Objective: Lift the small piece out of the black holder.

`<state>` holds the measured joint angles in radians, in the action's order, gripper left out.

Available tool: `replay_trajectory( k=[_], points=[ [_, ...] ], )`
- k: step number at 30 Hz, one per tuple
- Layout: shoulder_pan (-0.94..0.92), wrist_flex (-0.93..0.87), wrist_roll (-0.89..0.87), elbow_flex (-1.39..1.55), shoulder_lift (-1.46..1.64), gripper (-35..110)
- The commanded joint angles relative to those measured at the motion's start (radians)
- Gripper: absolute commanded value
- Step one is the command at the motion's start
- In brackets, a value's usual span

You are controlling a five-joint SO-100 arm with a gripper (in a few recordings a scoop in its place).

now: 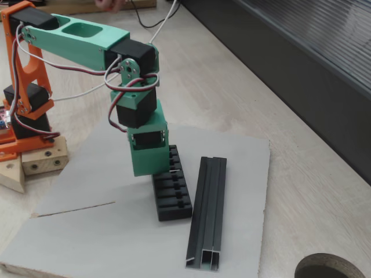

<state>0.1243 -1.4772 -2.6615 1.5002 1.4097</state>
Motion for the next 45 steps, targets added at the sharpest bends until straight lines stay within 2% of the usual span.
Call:
replay_trajectory(
  k=[1, 45],
  points=[
    [0.006, -0.015, -0.009, -0.029, 0.041, 27],
    [0.005, -0.002, -0.008, 0.023, 0.037, 26]
  ],
)
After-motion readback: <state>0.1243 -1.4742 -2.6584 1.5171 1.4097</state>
